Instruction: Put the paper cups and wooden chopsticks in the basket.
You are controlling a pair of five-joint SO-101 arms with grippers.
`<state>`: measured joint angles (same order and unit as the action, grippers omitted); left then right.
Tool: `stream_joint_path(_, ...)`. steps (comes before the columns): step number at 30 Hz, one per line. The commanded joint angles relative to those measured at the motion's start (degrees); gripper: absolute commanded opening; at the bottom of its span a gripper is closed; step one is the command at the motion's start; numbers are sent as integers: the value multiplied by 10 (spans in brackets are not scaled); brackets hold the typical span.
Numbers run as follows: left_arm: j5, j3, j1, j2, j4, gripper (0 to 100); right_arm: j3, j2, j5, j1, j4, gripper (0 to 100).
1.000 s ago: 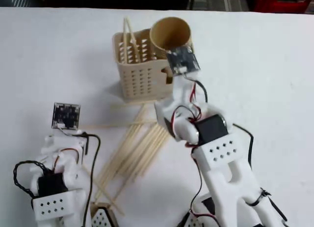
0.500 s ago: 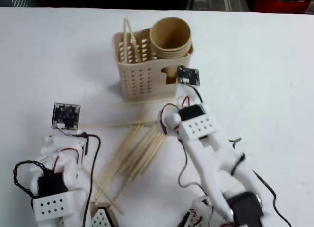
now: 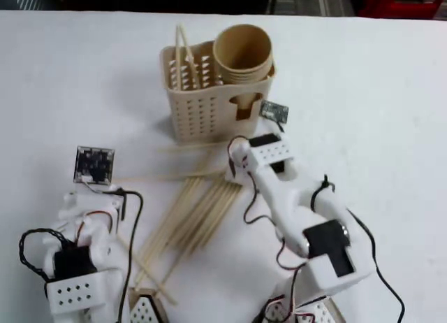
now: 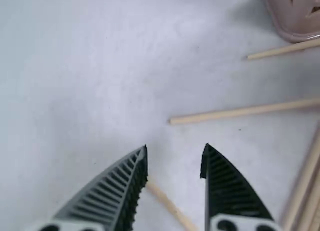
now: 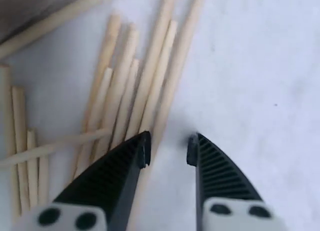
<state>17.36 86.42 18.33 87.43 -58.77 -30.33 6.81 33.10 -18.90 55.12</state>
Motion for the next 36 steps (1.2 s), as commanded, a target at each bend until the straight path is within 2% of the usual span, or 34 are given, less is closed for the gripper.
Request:
stream_joint_path(1,7,-2,4,7,4,181,40,44,4,41,-2,141)
stream_joint_path(7,7,-2,4,7,4,181,68,62,-1,80,33,141)
stream_joint_path(16,7,-2,4,7,4,181,74,2,3,63,73,141)
stream_joint_path(25,7,-2,4,7,4,181,77,41,3,57,58,139)
stream_joint_path(30,7,-2,4,7,4,181,79,81,-2,61,45,17)
stream_joint_path(36,7,-2,4,7,4,181,79,55,-3,62,83,18)
